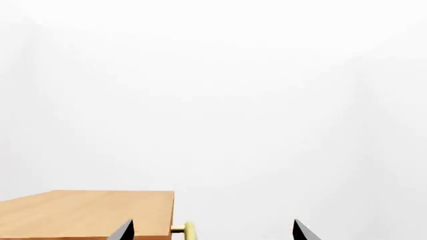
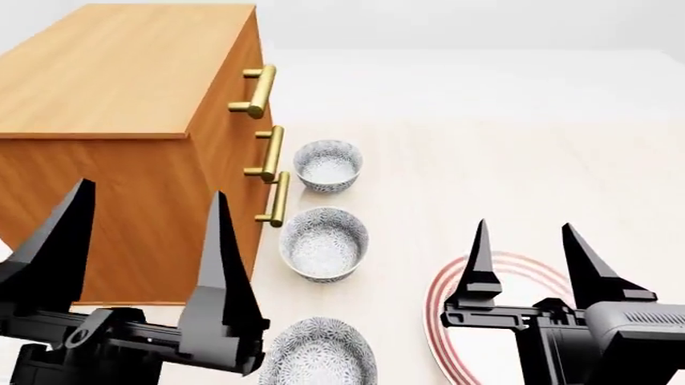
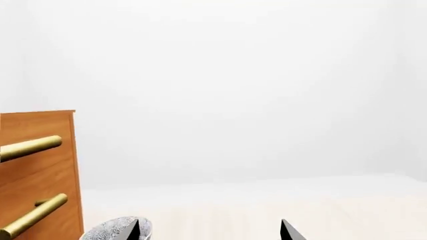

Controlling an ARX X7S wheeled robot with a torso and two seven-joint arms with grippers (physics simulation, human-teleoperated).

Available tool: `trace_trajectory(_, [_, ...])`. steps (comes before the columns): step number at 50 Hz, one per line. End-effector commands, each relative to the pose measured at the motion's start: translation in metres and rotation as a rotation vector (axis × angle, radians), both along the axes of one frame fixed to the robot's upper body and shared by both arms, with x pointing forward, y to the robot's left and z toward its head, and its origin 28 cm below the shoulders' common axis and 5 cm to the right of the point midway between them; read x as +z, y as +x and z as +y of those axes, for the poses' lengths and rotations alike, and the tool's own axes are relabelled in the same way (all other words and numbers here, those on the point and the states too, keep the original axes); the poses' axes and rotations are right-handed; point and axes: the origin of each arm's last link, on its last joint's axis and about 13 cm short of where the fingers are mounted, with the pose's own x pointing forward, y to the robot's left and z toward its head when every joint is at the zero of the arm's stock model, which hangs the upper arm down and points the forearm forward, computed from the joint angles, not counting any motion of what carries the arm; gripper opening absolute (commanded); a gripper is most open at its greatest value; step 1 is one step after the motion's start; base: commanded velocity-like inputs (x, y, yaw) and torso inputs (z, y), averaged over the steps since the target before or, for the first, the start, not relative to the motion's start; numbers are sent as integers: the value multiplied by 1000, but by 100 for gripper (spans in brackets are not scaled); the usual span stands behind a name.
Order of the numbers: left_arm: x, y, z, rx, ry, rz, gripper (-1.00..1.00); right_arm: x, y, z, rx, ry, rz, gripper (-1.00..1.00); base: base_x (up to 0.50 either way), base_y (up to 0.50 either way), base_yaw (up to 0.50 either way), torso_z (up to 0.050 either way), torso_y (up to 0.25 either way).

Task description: Put the bowl in the middle on the plate.

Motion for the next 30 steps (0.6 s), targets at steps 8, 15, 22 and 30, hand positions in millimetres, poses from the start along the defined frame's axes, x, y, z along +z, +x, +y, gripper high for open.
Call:
trace_trajectory(8, [5, -14, 16, 131, -33, 89, 100, -1, 0, 1, 4, 1, 0, 100, 0, 0, 0, -11, -250])
trace_trajectory(15, [5, -14, 17, 134, -38, 91, 100, 0, 0, 1, 5, 1, -1, 100, 0, 0, 0, -11, -250])
trace_trajectory(22, [6, -14, 17, 139, -40, 93, 100, 0, 0, 1, 6, 1, -1, 100, 0, 0, 0, -11, -250])
trace_trajectory(30, [7, -15, 17, 130, -50, 83, 100, 1, -1, 2, 11, -1, -2, 100, 0, 0, 0, -4, -94])
